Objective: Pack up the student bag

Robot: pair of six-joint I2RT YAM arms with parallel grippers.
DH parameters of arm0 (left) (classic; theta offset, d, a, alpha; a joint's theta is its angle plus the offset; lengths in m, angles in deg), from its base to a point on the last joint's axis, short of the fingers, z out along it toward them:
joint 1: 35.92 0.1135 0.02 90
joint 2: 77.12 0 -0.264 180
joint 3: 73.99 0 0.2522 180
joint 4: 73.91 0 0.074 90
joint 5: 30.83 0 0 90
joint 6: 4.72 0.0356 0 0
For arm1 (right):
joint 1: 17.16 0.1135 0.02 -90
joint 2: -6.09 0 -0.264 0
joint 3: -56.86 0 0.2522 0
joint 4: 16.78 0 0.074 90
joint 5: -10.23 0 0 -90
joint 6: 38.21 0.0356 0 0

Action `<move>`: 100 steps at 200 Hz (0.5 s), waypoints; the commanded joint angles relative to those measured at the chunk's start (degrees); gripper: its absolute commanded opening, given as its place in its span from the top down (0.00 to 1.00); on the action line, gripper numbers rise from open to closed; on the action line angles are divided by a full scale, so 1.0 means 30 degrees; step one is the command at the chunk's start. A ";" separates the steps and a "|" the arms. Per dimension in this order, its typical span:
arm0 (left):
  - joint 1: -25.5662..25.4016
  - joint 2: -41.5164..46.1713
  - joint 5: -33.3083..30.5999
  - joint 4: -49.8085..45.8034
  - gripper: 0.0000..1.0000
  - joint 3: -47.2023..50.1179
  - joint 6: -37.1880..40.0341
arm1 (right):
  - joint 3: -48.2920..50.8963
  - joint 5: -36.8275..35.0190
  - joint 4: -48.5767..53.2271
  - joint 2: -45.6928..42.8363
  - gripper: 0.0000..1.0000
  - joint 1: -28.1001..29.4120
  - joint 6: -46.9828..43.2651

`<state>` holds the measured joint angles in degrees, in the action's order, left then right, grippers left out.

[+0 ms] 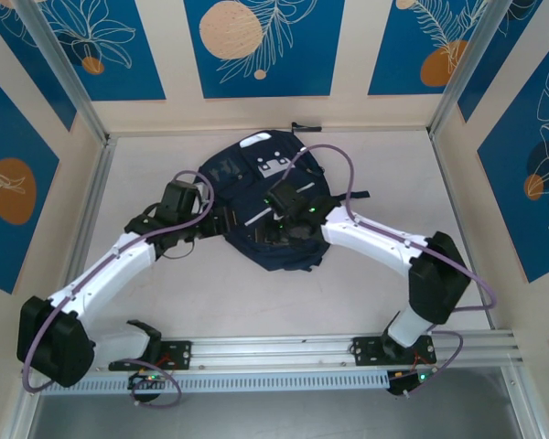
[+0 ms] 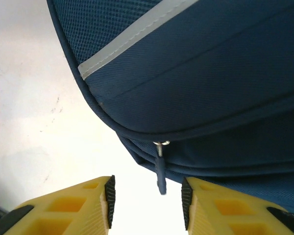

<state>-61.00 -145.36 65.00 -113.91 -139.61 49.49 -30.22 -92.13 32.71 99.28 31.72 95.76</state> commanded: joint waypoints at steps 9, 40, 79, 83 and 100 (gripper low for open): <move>0.0362 0.0761 -0.0039 0.0566 0.17 0.0602 -0.2820 | -0.1350 -0.1776 0.1422 0.1359 0.62 0.0739 -0.1200; 0.0379 0.0144 0.2172 0.3435 0.21 0.1637 -0.5131 | -0.2008 -0.2259 0.1768 0.2472 0.68 0.0917 -0.1347; 0.0306 -0.1449 0.4181 0.6296 0.30 0.2072 -0.6622 | -0.2379 -0.2924 0.1957 0.3086 0.70 0.0930 -0.1587; 0.0304 -0.1574 0.4277 0.6508 0.31 0.2102 -0.6736 | -0.2406 -0.2961 0.1990 0.3141 0.70 0.0930 -0.1616; 0.0276 -0.2005 0.4397 0.7039 0.36 0.2109 -0.6959 | -0.2514 -0.3085 0.2044 0.3374 0.70 0.0924 -0.1603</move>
<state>-60.52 -150.11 74.44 -98.91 -133.84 31.98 -35.69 -98.86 37.23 108.35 34.28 92.08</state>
